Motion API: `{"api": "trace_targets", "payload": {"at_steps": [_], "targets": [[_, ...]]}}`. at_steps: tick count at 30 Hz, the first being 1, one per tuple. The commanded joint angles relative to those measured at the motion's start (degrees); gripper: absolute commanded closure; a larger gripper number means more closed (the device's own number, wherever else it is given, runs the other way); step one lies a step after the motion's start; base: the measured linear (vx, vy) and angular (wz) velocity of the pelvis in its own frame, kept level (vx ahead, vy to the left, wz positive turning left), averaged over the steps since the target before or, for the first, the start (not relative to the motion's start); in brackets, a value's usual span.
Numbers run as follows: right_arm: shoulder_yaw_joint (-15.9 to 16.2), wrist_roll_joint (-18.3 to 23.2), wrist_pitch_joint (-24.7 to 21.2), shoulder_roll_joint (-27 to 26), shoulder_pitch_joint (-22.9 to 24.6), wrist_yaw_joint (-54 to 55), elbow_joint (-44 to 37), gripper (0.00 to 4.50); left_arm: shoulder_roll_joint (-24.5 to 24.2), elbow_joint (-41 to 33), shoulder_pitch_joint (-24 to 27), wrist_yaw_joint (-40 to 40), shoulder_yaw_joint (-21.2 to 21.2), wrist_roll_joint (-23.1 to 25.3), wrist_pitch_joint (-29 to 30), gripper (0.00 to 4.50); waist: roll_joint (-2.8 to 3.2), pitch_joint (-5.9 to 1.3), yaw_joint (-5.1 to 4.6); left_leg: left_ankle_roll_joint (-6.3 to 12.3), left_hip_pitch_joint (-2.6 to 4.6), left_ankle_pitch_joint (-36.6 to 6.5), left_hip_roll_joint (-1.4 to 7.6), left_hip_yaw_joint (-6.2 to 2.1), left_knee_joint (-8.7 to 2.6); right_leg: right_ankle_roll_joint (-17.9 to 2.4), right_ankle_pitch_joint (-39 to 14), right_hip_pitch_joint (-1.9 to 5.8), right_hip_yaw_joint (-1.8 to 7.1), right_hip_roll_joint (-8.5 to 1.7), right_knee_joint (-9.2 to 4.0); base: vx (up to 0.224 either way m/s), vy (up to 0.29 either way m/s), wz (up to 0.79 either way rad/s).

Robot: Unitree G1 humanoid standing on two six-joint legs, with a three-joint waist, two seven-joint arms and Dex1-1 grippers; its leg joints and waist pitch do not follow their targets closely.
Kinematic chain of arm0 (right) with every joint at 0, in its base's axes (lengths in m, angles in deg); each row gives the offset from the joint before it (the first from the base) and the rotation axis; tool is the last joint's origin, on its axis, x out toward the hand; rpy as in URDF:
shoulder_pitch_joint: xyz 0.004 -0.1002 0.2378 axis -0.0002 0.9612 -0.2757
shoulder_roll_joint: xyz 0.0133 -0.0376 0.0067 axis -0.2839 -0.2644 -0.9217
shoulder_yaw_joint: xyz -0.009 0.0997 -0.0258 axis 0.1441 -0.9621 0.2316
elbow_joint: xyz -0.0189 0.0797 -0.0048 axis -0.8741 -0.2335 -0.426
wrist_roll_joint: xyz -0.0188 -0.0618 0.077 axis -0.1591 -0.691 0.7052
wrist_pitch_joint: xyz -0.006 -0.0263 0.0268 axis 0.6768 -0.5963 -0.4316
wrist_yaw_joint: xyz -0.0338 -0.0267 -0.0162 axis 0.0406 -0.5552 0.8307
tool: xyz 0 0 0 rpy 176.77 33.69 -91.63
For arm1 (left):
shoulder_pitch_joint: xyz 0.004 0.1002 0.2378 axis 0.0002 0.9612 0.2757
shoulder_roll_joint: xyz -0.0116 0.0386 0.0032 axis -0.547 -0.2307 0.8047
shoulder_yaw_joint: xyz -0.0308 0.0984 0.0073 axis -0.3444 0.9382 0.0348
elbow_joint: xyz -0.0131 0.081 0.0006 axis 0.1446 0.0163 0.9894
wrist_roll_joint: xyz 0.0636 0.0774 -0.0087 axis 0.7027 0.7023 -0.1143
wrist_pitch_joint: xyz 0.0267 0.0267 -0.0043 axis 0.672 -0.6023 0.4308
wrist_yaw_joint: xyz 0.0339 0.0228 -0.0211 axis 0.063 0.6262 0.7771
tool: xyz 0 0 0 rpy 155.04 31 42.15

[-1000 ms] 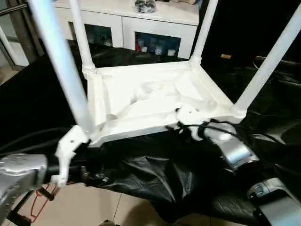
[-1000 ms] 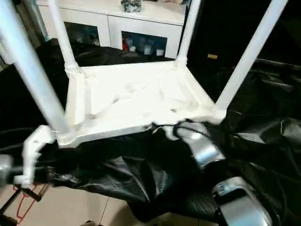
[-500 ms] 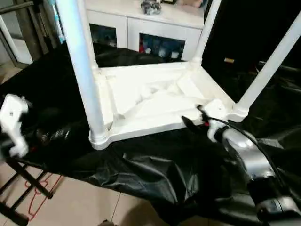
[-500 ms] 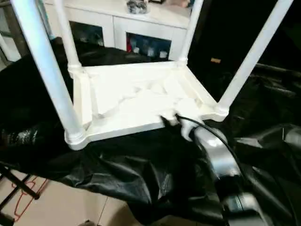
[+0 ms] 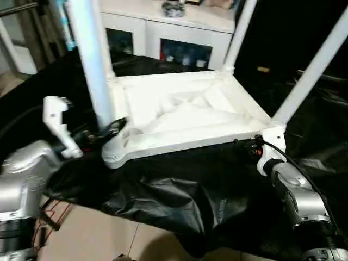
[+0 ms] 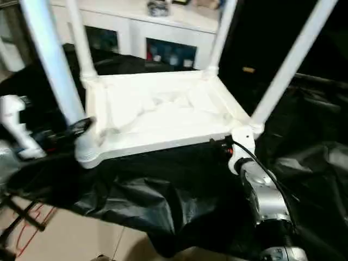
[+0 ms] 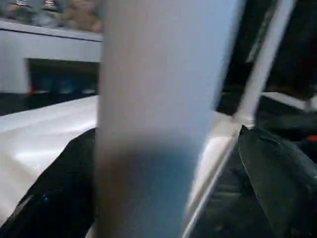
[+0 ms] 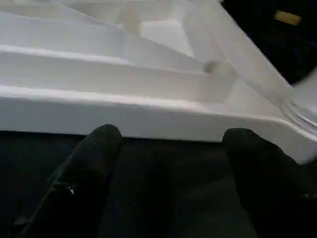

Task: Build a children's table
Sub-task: Rotate table base

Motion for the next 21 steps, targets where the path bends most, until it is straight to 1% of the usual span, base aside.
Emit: {"api": "trace_targets", "payload": {"at_steps": [1, 2, 3, 4, 5, 6, 7, 8, 9, 10, 11, 12, 13, 14, 15, 16, 17, 18, 19, 20, 21], "targets": [[-0.48, -0.97, -0.81, 0.67, -0.73, 0.88, 0.28, 0.81, 0.69, 0.28, -1.25, 1.13, 2.25, 0.18, -0.18, 0.00, -0.24, -3.54, 0.09, -2.29, 0.59, -17.01, 0.80, -0.28, -4.20, -7.25, -17.78, 2.19, 2.52, -3.42, -4.57, 0.000, 0.000, 0.00], [-0.16, -1.47, -0.57, 0.75, -1.44, 1.03, 1.71, 0.81, 1.54, 1.29, -1.74, 1.14, 3.63, 1.17, -0.87, 0.00, -0.68, -3.44, 0.32, -1.29, 0.67, -15.38, 0.81, -0.20, -4.07, -6.75, -19.38, 2.04, 2.52, -3.67, -4.54, 0.000, 0.000, 0.00], [0.06, -1.86, -0.55, 0.77, -1.92, 1.24, 2.56, 0.81, 2.06, 1.73, -2.01, 1.36, 4.59, 2.03, -1.46, 0.00, -0.44, -3.44, 0.28, -1.34, 0.71, -15.15, 0.82, -0.11, -4.00, -6.75, -19.29, 1.94, 2.56, -3.63, -4.64, 0.000, 0.000, 0.00], [0.12, -1.96, -0.55, 0.78, -2.05, 1.29, 2.80, 0.81, 2.21, 1.85, -2.08, 1.42, 4.86, 2.27, -1.62, 0.00, -0.36, -3.42, 0.26, -1.52, 0.70, -14.89, 0.99, -0.18, -4.12, -6.91, -18.46, 1.90, 2.51, -3.61, -4.64, 0.000, 0.000, 0.00], [0.41, -2.50, -0.28, 0.66, -2.85, 1.72, 4.28, 0.81, 2.87, 1.53, -2.12, 2.04, 5.89, 2.34, -1.31, 0.00, -0.33, -3.41, 0.30, -1.70, 0.86, -15.30, 1.07, -0.17, -4.16, -7.01, -18.16, 1.82, 2.48, -3.57, -4.62, 0.000, 0.000, 0.00], [0.63, -2.85, -0.20, 0.50, -3.21, 2.10, 4.98, 0.81, 3.20, 1.26, -2.01, 2.57, 6.45, 2.23, -1.10, 0.00, -0.57, -3.41, 0.31, -1.90, 0.90, -15.44, 1.11, -0.18, -4.21, -7.33, -17.64, 1.83, 2.42, -3.55, -4.47, 0.000, 0.000, 0.00], [0.91, -3.57, 0.05, 0.32, -4.84, 3.15, 7.78, 0.81, 3.69, -1.80, -1.21, 2.68, 7.36, 0.64, 1.06, 0.00, -0.79, -3.41, 0.46, -1.89, 0.94, -15.54, 1.11, -0.17, -4.23, -7.42, -17.63, 1.82, 2.39, -3.58, -4.48, 0.000, 0.000, 0.00], [1.11, -4.08, 0.27, 0.20, -6.05, 3.91, 9.88, 0.81, 3.99, -4.19, -0.55, 2.63, 7.96, -0.65, 2.75, 0.00, -0.59, -3.40, 0.51, -2.47, 1.01, -16.17, 1.17, -0.10, -4.15, -8.16, -17.82, 1.73, 2.42, -3.74, -4.29, 0.000, 0.000, 0.00], [1.56, -4.76, 0.77, -0.04, -7.25, 4.63, 12.34, 0.81, 3.79, -6.98, 0.56, 2.69, 8.44, -2.01, 4.55, 0.00, -0.61, -3.33, 0.80, -2.42, 1.08, -16.49, 1.16, -0.11, -4.19, -8.07, -18.01, 1.72, 2.42, -3.74, -4.45, 0.000, 0.000, 0.00], [1.97, -5.28, 1.03, -0.31, -8.02, 5.23, 13.96, 0.81, 3.47, -8.88, 1.47, 2.87, 8.74, -3.08, 5.75, 0.00, -0.76, -3.40, 0.84, -2.73, 0.88, -16.26, 1.25, -0.19, -4.20, -8.53, -17.41, 1.88, 2.42, -3.93, -4.08, 0.000, 0.000, 0.00], [2.52, -5.73, 1.27, -0.70, -9.01, 5.40, 16.03, 0.81, 2.84, -10.76, 2.52, 3.14, 9.06, -4.13, 7.11, 0.00, -1.39, -3.44, 0.95, -2.66, 0.69, -15.81, 1.22, -0.09, -4.18, -8.48, -17.18, 1.99, 2.38, -3.92, -4.08, 0.000, 0.000, 0.00], [2.90, -6.02, 1.40, -0.98, -9.73, 5.48, 17.49, 0.81, 2.38, -12.06, 3.24, 3.33, 9.28, -4.87, 8.07, 0.00, -0.95, -3.38, 1.16, -2.66, 0.82, -15.29, 1.15, 0.00, -4.08, -8.39, -16.04, 1.80, 2.50, -3.72, -3.94, 0.000, 0.000, 0.00], [3.24, -6.31, 1.79, -1.37, -10.45, 5.49, 19.07, 0.81, 1.85, -13.69, 3.94, 3.51, 9.57, -5.67, 9.04, 0.00, -0.95, -3.38, 1.16, -2.66, 0.82, -15.29, 1.15, 0.00, -4.08, -8.39, -16.04, 1.80, 2.50, -3.72, -3.94, 0.000, 0.000, 0.00], [4.04, -7.11, 2.58, -2.35, -11.87, 5.42, 22.44, 0.81, 0.68, -16.91, 5.42, 3.92, 10.07, -7.06, 10.78, 0.00, -1.70, -3.47, 1.27, -2.66, 0.67, -15.22, 1.17, -0.14, -4.17, -8.20, -16.48, 2.07, 2.38, -3.88, -3.67, 0.000, 0.000, 0.00], [4.37, -7.48, 3.10, -3.15, -12.79, 5.25, 24.29, 0.81, -0.04, -18.78, 5.94, 4.11, 10.18, -8.07, 11.82, 0.00, -2.98, -3.25, 1.12, -2.37, 0.29, -15.19, 1.11, -0.01, -4.30, -7.67, -17.58, 2.11, 2.30, -3.76, -4.06, 0.000, 0.000, 0.00], [4.37, -7.48, 3.10, -3.15, -12.79, 5.25, 24.29, 0.81, -0.04, -18.78, 5.94, 4.11, 10.18, -8.07, 11.82, 0.00, -2.13, -3.25, 1.18, -2.94, 0.56, -15.58, 1.22, -0.21, -4.34, -7.58, -18.43, 1.99, 2.34, -3.98, -3.94, 0.000, 0.000, 0.00], [4.44, -7.58, 3.78, -3.53, -13.52, 5.26, 25.80, 0.81, -0.13, -19.57, 6.06, 4.26, 10.16, -8.35, 12.37, 0.00, -2.45, -3.04, 1.06, -3.40, 0.77, -16.42, 1.26, -0.13, -4.40, -7.01, -18.64, 1.68, 2.28, -3.63, -4.14, 0.000, 0.000, 0.00], [4.24, -7.22, 4.46, -4.05, -14.21, 4.74, 27.15, 0.81, 0.07, -20.91, 6.20, 3.92, 10.14, -9.37, 13.53, 0.00, -2.14, -2.99, 1.05, -3.82, 0.85, -17.29, 1.30, -0.31, -4.49, -6.95, -19.10, 1.67, 2.25, -3.67, -3.96, 0.000, 0.000, 0.00], [4.16, -7.06, 4.83, -4.20, -14.52, 4.59, 27.78, 0.81, 0.15, -21.45, 6.27, 3.70, 10.11, -9.78, 14.04, 0.00, -2.17, -3.14, 0.93, -4.14, 0.91, -17.86, 1.31, -0.30, -4.47, -7.05, -19.08, 1.70, 2.24, -3.70, -3.88, 0.000, 0.000, 0.00], [3.85, -6.53, 6.09, -4.97, -15.51, 4.35, 29.50, 0.81, 0.67, -24.35, 6.37, 2.91, 10.85, -12.61, 16.88, 0.00, -0.16, -3.12, 1.07, -5.18, 1.09, -19.27, 1.25, -0.54, -4.51, -7.25, -18.44, 1.62, 2.35, -3.81, -3.66, 0.000, 0.000, 0.00], [3.79, -6.40, 6.85, -5.58, -16.18, 4.30, 30.31, 0.81, 1.52, -26.47, 5.97, 2.29, 12.06, -15.22, 19.16, 0.00, 0.44, -3.20, 0.69, -5.73, 1.18, -20.00, 1.27, -0.44, -4.44, -7.64, -16.83, 1.48, 2.39, -3.56, -3.67, 0.000, 0.000, 0.00]]}}
